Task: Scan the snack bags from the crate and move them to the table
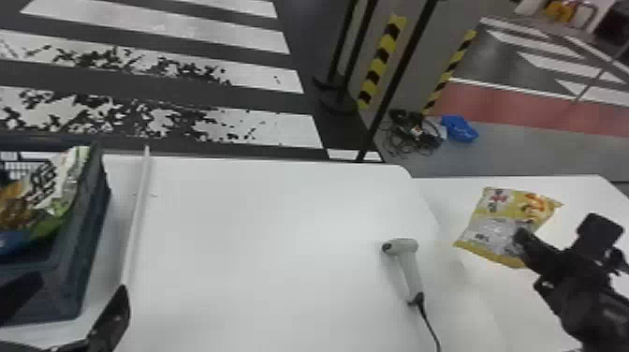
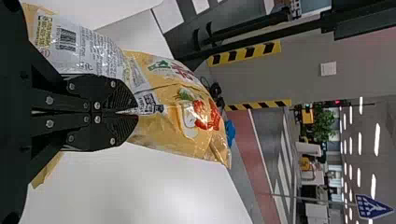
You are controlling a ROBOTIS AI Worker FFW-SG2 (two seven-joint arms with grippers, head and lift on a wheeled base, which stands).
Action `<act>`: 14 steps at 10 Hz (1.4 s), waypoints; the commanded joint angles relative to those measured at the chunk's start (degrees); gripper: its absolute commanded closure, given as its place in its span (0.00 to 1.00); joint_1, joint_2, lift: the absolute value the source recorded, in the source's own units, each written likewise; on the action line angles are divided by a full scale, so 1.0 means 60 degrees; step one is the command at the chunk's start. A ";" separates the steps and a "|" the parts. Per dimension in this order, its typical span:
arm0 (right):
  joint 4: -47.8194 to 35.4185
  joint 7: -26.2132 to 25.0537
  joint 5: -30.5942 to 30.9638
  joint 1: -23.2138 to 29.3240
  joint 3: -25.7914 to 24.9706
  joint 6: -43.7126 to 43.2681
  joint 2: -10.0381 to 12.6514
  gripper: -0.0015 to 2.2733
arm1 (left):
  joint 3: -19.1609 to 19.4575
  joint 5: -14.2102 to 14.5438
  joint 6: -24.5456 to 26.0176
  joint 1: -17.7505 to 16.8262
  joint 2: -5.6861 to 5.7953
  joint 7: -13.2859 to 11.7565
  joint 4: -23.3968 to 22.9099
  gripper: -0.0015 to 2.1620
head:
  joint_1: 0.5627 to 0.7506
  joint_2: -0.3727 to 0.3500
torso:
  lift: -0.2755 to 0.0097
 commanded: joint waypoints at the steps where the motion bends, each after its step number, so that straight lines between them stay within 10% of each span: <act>1: 0.0302 -0.0496 0.0574 -0.0265 0.0527 -0.0148 0.0017 0.99 | 0.0014 0.0086 -0.0073 -0.0004 0.0058 0.0000 -0.0002 0.02 | 0.70 0.03 | 0.63; 3: 0.0727 -0.0642 0.0779 -0.0470 0.0717 -0.0178 0.0002 0.91 | 0.0058 0.0160 -0.0191 -0.0004 0.0131 -0.0015 -0.0031 0.02 | 0.70 0.03 | 0.63; 5: 0.0697 -0.0642 0.0779 -0.0368 0.0702 -0.0148 -0.0012 0.00 | 0.0058 0.0160 -0.0191 -0.0004 0.0161 -0.0015 -0.0031 0.02 | 0.70 0.03 | 0.63; 7: -0.0226 -0.0628 0.0500 0.0364 0.0629 -0.0265 0.0105 0.00 | 0.0029 0.0160 -0.0191 -0.0019 0.0146 -0.0015 -0.0061 0.02 | 0.70 0.03 | 0.63; 14: -0.6305 -0.0422 0.0017 0.3587 0.1171 -0.0441 0.2522 0.02 | -0.0205 0.0042 -0.0161 0.0099 0.0175 0.0014 -0.0237 0.02 | 0.70 0.03 | 0.63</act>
